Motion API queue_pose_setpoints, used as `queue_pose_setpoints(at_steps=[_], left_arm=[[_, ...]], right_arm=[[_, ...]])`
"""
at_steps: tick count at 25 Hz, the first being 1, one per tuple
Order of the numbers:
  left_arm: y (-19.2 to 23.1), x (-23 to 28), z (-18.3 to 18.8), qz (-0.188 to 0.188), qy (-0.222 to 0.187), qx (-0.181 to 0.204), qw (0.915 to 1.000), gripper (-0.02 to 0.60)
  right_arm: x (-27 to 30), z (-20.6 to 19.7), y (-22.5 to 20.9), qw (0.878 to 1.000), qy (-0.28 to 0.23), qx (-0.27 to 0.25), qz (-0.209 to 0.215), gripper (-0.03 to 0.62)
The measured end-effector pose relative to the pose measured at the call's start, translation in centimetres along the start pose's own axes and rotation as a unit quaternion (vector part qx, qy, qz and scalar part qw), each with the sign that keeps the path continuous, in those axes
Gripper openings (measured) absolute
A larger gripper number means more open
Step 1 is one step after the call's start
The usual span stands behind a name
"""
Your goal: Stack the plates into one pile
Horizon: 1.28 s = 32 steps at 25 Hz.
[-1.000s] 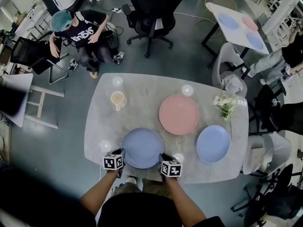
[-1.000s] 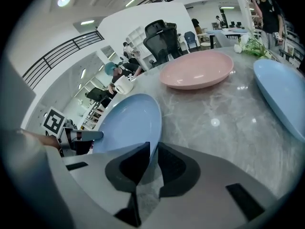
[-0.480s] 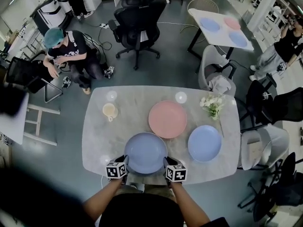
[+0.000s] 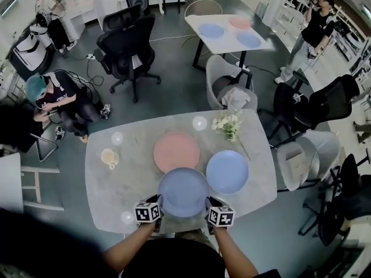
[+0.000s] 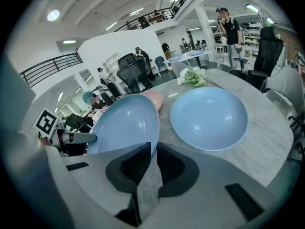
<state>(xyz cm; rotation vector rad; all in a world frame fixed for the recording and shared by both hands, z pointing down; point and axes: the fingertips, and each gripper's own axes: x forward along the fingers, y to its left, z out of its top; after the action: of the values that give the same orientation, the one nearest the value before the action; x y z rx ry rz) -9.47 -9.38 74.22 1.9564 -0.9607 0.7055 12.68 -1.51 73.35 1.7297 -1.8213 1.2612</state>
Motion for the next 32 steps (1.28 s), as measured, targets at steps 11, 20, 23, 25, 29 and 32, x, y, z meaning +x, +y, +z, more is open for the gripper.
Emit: queue_pose_setpoints(at_steps=[11,20,23,25,29,32], left_arm=[[-10.5,8.8,2.6,-0.065,0.034,0.081,0.994,0.049],[-16.7,15.3,3.8,-0.084,0.06,0.141,0.9846,0.049],[-17.4,16.7,3.6,-0.087,0.069,0.147,0.9829,0.051],[-17.7,17.8,3.7,-0.09,0.072,0.136,0.9839,0.048],[-18.4,19.6,4.5,-0.088,0.077,0.148,0.982,0.046],[-18.8,20.6,4.7,-0.096,0.079,0.154,0.9802,0.051]], right_arm=[[-3.9,1.4,-11.2,0.992,-0.049,0.081,-0.084,0.04],[-5.1,1.9,-18.9,0.974,-0.084,0.157,-0.139,0.032],[-4.8,1.3,-20.2,0.971,-0.082,0.168,-0.15,0.032],[-4.3,1.2,-21.2,0.97,-0.079,0.169,-0.154,0.032],[-2.9,1.6,-22.8,0.971,-0.075,0.171,-0.152,0.032],[-2.6,1.8,-23.8,0.969,-0.076,0.177,-0.156,0.032]])
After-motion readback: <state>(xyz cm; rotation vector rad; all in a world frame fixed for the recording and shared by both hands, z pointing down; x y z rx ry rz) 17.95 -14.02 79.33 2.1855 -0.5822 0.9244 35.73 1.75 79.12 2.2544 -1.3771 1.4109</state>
